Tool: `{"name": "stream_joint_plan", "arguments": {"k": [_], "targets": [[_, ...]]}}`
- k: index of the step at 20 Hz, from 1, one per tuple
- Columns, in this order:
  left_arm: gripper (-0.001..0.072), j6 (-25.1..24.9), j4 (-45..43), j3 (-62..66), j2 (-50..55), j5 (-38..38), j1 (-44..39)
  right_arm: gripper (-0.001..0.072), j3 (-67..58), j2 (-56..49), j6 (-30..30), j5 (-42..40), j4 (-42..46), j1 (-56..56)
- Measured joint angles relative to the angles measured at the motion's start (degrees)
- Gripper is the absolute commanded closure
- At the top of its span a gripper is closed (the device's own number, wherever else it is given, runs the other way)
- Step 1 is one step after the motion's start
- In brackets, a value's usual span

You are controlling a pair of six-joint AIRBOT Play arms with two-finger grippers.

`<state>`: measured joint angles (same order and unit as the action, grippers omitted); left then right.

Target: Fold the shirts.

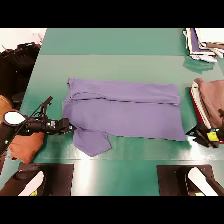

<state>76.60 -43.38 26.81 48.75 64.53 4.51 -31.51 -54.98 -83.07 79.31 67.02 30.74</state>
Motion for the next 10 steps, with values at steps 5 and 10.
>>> {"name": "stream_joint_plan", "arguments": {"k": [5,10], "targets": [[0.0684,-0.09,-0.09,0.35,-0.02,-0.28,0.00,0.0408,2.67,-4.35,-0.02,-2.27,-2.60,-1.75],[0.0686,0.42,-1.57,0.52,0.00,-0.33,0.00,0.0701,0.13,-6.84,-0.02,-6.01,-2.27,-7.69]]}}
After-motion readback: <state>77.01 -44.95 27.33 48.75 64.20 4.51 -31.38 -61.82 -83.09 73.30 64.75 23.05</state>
